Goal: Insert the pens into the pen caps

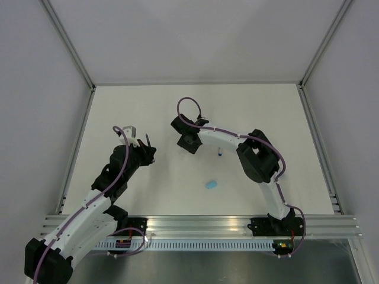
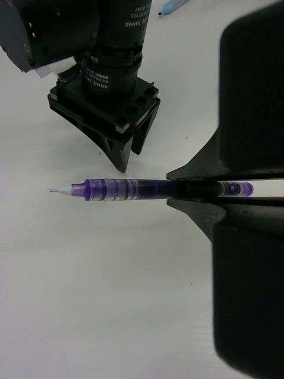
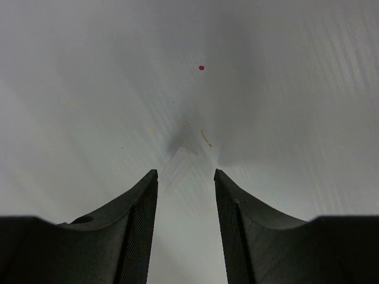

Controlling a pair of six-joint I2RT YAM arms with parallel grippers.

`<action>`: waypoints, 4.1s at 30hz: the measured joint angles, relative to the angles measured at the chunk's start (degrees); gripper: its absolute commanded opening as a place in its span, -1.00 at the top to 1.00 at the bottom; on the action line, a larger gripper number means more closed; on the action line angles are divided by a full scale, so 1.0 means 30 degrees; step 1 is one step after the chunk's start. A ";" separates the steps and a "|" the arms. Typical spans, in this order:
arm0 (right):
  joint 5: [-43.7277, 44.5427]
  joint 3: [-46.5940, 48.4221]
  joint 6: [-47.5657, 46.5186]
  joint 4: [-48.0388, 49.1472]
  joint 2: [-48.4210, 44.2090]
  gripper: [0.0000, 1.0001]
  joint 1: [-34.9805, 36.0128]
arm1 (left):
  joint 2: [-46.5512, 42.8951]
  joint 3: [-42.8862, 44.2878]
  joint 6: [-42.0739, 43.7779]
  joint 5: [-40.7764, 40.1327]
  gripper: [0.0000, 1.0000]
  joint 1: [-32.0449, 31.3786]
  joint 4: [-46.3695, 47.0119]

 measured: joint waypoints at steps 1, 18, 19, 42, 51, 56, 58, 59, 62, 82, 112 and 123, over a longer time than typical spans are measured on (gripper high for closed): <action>-0.0015 0.0146 0.0087 -0.0138 0.0226 0.03 0.0000 | -0.0066 -0.0007 0.0000 -0.0015 0.95 0.0000 -0.0007; -0.1515 0.0991 -0.0168 0.0189 0.1355 0.39 -0.0007 | -0.0321 -0.0007 -0.0029 -0.0299 0.95 0.0000 0.0000; -0.1617 0.1005 -0.0291 0.0233 0.1370 0.42 -0.0007 | -0.0328 -0.0007 -0.0029 -0.0299 0.95 0.0000 0.0000; -0.1297 -0.0175 -0.7373 -0.0204 0.0532 0.61 -0.1260 | -0.1246 -0.0211 -0.0066 -0.0444 0.95 0.0000 -0.0044; -0.0277 -0.0561 -0.9398 -0.0874 0.0240 0.37 -0.1239 | -0.1246 -0.0240 -0.0073 -0.0481 0.95 0.0000 -0.0044; -0.0146 -0.0066 -0.9857 -0.1472 0.0510 0.31 -0.1246 | -0.1246 -0.0277 -0.0080 -0.0517 0.95 0.0000 -0.0058; -0.0138 0.0211 -0.9981 -0.1741 0.0663 0.31 -0.1246 | -0.1246 -0.0284 -0.0087 -0.0517 0.95 0.0000 -0.0066; -0.0146 0.0335 -1.0054 -0.1858 0.0743 0.31 -0.1246 | -0.1246 -0.0291 -0.0087 -0.0517 0.95 0.0000 -0.0066; -0.0175 0.0663 -1.0360 -0.2040 0.0925 0.31 -0.1253 | -0.1246 -0.0291 -0.0102 -0.0517 0.95 0.0000 -0.0066; -0.0270 0.0532 -1.1897 -0.1348 0.0903 1.00 -0.1246 | -0.1158 -0.0648 -0.0117 0.0772 0.95 0.0000 0.0510; -0.4517 -1.2050 -1.3916 1.0907 -1.8098 1.00 -0.1355 | 0.3920 -0.1807 -0.0335 1.5045 0.95 -0.1712 1.0936; -0.7329 -1.4207 -1.1453 1.5518 -1.8761 1.00 -0.0780 | 0.2237 -0.2178 -0.0503 1.5759 0.95 -0.1931 1.2305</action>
